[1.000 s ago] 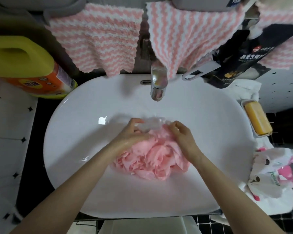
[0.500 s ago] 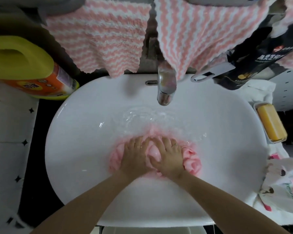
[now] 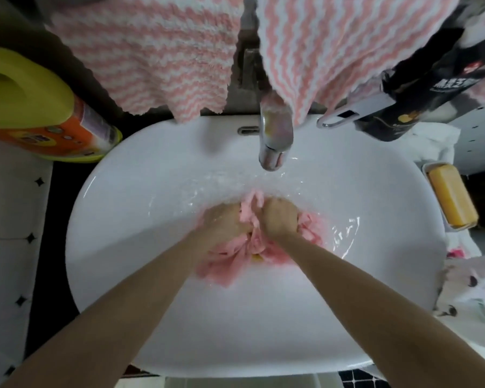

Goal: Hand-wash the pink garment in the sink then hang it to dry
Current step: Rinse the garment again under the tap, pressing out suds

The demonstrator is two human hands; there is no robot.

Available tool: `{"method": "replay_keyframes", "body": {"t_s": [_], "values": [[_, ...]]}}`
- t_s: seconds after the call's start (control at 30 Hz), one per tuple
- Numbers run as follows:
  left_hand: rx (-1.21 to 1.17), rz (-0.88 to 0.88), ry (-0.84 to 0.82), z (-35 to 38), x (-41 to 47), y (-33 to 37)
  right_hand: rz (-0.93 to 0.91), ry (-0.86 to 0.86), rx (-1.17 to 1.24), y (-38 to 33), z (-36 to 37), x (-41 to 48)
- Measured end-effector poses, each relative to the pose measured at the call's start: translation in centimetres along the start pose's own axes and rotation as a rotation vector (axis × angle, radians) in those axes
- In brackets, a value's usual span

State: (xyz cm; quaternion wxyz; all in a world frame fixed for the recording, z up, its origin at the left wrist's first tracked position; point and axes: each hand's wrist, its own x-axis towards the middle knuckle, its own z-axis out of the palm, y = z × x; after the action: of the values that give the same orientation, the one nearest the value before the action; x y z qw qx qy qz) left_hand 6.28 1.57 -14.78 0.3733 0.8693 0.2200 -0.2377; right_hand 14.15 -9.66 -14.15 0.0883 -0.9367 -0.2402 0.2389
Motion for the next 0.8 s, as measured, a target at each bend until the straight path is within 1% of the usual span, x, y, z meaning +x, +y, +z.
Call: {"method": "replay_keyframes", "body": {"t_s": [0.07,0.1,0.13,0.17,0.23,0.27,0.3,0.33,0.37,0.4,0.43,0.5,0.57,0.63,0.73,0.8], "values": [[-0.071,0.006,0.021,-1.7,-1.1,0.5,0.073,-0.064,0.359,0.5,-1.7,-0.1],[-0.111,0.051,0.049,-2.4,-2.1,0.6,0.068,-0.071,0.500,1.2,-2.7,-0.5],[-0.182,0.096,0.074,-3.2,-3.5,0.9,0.043,-0.080,0.587,1.8,-4.0,-1.3],[-0.253,0.125,0.078,-3.9,-5.0,1.2,0.013,-0.126,0.664,2.6,-5.0,-2.3],[-0.305,0.146,0.044,-4.6,-7.4,1.3,-0.015,-0.256,0.809,3.4,-6.1,-4.5],[-0.261,0.142,0.037,-4.4,-8.1,1.2,-0.042,-0.277,0.783,3.8,-5.9,-5.4],[-0.169,0.135,0.050,-3.8,-8.5,0.8,-0.075,-0.233,0.646,4.0,-5.5,-6.2],[-0.035,0.132,0.091,-2.7,-8.6,0.2,-0.115,-0.169,0.464,4.1,-4.7,-6.7],[0.124,0.148,0.165,-1.4,-8.6,-0.3,-0.172,-0.093,0.305,3.9,-3.6,-7.1],[0.263,0.163,0.236,0.2,-8.3,-1.0,-0.224,-0.048,0.217,3.6,-2.4,-7.2],[0.341,0.175,0.273,1.8,-8.0,-1.5,-0.273,-0.027,0.166,3.1,-1.2,-7.2],[0.389,0.148,0.289,4.1,-7.5,-2.1,-0.338,-0.006,0.045,2.6,1.3,-7.0],[0.406,0.116,0.308,5.4,-7.2,-2.2,-0.355,0.025,-0.043,2.6,3.1,-6.7],[0.419,0.138,0.376,6.0,-6.7,-2.2,-0.335,0.059,-0.062,2.6,4.2,-6.3],[0.410,0.160,0.500,6.1,-5.4,-1.8,-0.306,0.154,-0.076,2.2,4.7,-5.2],[0.387,0.127,0.523,6.3,-4.4,-2.0,-0.328,0.183,-0.067,2.3,4.8,-4.3]]}}
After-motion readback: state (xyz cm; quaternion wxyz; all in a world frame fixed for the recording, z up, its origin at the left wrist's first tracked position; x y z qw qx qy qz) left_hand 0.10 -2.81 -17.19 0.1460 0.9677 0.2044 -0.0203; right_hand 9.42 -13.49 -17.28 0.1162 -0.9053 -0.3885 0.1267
